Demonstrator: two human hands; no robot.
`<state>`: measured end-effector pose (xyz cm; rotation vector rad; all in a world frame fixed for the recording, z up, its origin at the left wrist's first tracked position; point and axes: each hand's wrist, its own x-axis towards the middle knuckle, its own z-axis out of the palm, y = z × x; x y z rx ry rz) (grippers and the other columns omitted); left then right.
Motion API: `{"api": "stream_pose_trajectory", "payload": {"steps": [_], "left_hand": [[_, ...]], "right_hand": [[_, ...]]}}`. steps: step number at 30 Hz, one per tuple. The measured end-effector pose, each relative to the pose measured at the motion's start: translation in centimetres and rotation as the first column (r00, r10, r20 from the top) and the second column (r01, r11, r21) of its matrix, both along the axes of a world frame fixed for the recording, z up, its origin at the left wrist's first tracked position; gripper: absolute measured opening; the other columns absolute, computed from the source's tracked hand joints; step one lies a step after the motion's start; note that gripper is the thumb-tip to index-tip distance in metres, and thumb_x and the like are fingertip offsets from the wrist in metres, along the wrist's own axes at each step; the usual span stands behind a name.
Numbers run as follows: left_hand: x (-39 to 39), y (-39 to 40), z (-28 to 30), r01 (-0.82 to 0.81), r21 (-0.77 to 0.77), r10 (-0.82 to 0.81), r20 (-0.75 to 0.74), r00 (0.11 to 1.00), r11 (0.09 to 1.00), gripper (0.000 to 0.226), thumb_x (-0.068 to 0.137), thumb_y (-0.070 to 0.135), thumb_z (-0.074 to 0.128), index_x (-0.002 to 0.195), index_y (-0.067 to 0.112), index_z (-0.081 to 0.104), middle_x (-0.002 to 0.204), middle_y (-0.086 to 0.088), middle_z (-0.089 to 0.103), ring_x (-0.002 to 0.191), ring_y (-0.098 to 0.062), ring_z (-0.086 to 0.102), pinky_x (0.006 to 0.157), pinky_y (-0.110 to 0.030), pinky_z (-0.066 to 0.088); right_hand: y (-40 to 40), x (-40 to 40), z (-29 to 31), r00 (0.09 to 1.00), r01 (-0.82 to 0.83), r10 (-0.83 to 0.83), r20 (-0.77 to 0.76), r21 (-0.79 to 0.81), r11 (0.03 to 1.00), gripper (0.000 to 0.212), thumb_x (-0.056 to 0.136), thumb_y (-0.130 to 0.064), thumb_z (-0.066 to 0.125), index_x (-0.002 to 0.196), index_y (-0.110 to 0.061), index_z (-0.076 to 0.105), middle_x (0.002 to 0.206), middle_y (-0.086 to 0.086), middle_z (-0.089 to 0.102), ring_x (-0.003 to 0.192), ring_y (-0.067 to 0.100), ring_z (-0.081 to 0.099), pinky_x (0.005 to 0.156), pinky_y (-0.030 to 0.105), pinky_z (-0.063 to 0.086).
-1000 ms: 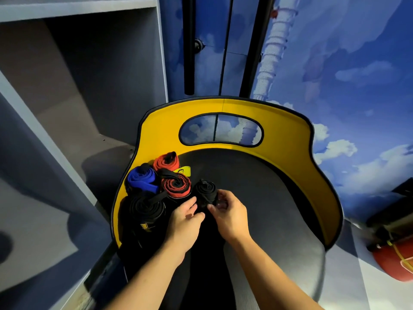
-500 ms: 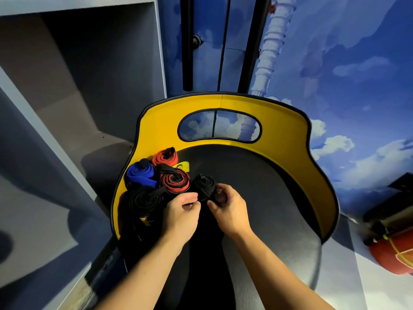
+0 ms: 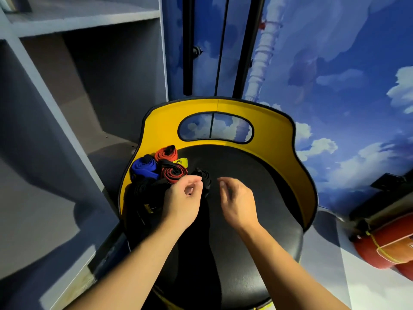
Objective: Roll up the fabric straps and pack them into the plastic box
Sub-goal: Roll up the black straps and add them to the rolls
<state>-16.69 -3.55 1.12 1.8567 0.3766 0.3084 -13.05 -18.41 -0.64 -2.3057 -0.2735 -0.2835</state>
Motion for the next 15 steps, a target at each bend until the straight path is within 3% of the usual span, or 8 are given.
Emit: {"api": "stream_pose_trajectory", "payload": {"steps": [2,7,11,15], "left_hand": [[-1.7,-0.3,1.6,0.022,0.058,-0.023,0.026,0.999,0.998,0.015,0.097,0.018,0.063,0.106,0.024,0.073,0.091,0.018,0.07,0.087,0.007,0.063,0.078,-0.01,0.051],[-5.3,0.5,6.6,0.087,0.283,-0.094,0.011,0.996,0.955,0.028,0.095,0.024,0.065,0.123,0.022,0.068,0.11,0.008,0.07,0.102,-0.008,0.065,0.096,-0.035,0.053],[-8.3,2.1,12.2,0.129,0.501,-0.15,0.001,0.989,0.856,0.041,0.098,0.034,0.059,0.138,0.024,0.058,0.132,0.006,0.06,0.123,-0.016,0.054,0.106,-0.036,0.044],[-11.8,3.1,17.5,0.115,0.574,-0.177,0.054,0.983,0.811,0.043,0.098,0.039,0.057,0.14,0.027,0.055,0.138,0.008,0.056,0.128,-0.015,0.049,0.107,-0.03,0.039]], "right_hand": [[-0.4,-1.6,1.4,0.999,-0.024,0.025,0.031,-0.025,0.999,0.026,0.102,-0.024,0.052,0.119,-0.018,0.07,0.114,0.0,0.073,0.106,0.019,0.065,0.089,0.028,0.048],[-1.0,-5.1,6.6,0.996,-0.061,0.067,0.064,-0.091,0.994,0.031,0.101,-0.026,0.052,0.129,-0.017,0.065,0.125,0.001,0.069,0.118,0.019,0.06,0.097,0.026,0.044],[-1.8,-7.9,11.9,0.985,-0.098,0.123,0.118,-0.199,0.975,0.04,0.101,-0.033,0.054,0.137,-0.015,0.058,0.132,0.003,0.063,0.126,0.02,0.054,0.105,0.029,0.04],[-2.6,-10.8,16.8,0.968,-0.102,0.163,0.189,-0.294,0.95,0.044,0.099,-0.036,0.055,0.138,-0.015,0.054,0.133,0.002,0.061,0.125,0.021,0.054,0.105,0.03,0.04]]}}
